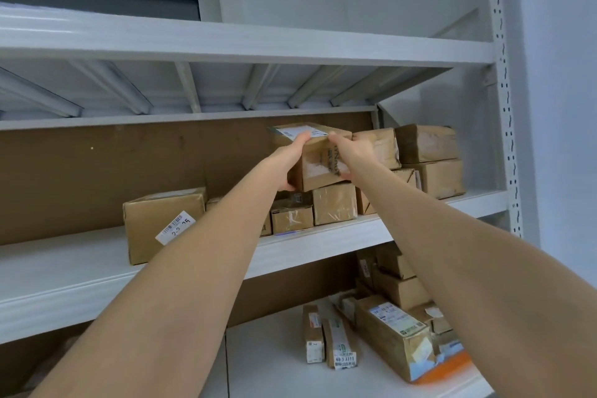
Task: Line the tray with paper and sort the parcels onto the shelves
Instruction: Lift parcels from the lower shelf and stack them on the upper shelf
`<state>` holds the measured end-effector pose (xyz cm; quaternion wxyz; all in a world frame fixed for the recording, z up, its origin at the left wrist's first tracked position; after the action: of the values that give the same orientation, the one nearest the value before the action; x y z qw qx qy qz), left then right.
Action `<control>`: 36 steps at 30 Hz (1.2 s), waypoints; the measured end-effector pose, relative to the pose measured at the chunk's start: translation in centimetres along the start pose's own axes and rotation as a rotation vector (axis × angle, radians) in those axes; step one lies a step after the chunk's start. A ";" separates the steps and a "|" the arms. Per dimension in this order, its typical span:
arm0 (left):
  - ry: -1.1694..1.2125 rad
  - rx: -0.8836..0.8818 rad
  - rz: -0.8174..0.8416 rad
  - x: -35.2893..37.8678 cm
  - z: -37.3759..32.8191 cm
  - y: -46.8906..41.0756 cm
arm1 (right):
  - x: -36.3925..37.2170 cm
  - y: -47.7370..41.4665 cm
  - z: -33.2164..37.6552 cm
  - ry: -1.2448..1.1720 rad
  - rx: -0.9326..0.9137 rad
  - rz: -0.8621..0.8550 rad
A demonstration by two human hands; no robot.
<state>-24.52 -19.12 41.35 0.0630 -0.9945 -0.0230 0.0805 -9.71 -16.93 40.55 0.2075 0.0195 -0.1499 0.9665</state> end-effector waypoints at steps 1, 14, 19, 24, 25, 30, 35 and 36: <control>-0.012 -0.005 -0.005 0.1 0.2 -0.3 | 0.1 -0.2 -0.2 0.019 -0.001 -0.008; -0.152 0.077 -0.052 1.1 1.7 -2.8 | 1.1 -0.9 -1.9 0.177 -0.072 -0.024; -0.243 0.092 -0.081 1.4 1.8 -2.7 | 0.8 -0.2 -2.2 0.203 -0.065 -0.014; -0.409 0.162 -0.162 1.3 1.6 -2.0 | 0.2 0.7 -2.4 0.234 -0.095 -0.056; -0.458 0.197 -0.197 1.1 1.5 -1.7 | 0.1 0.9 -2.4 0.232 -0.108 -0.066; -0.562 0.358 -0.370 -0.3 0.8 0.1 | -0.5 2.3 -2.2 0.236 -0.168 -0.114; -0.612 0.550 -0.506 -1.0 1.5 3.2 | -0.8 4.8 -2.7 0.260 -0.250 -0.158; -0.601 0.581 -0.529 -1.0 1.9 3.8 | -0.9 5.3 -2.9 0.275 -0.268 -0.167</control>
<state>-25.72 -22.74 39.15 0.3467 -0.8285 -0.2686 0.3482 -10.98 -21.07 36.22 0.3062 -0.1280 -0.2453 0.9109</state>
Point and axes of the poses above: each hand's wrist, its own y-axis away from the middle knuckle, its own x-axis out of the palm, z = x × y, the point moved 5 cm from there along -y, towards the middle knuckle, and after that the axes turned 2 degrees about -z, right-handed, at the moved point
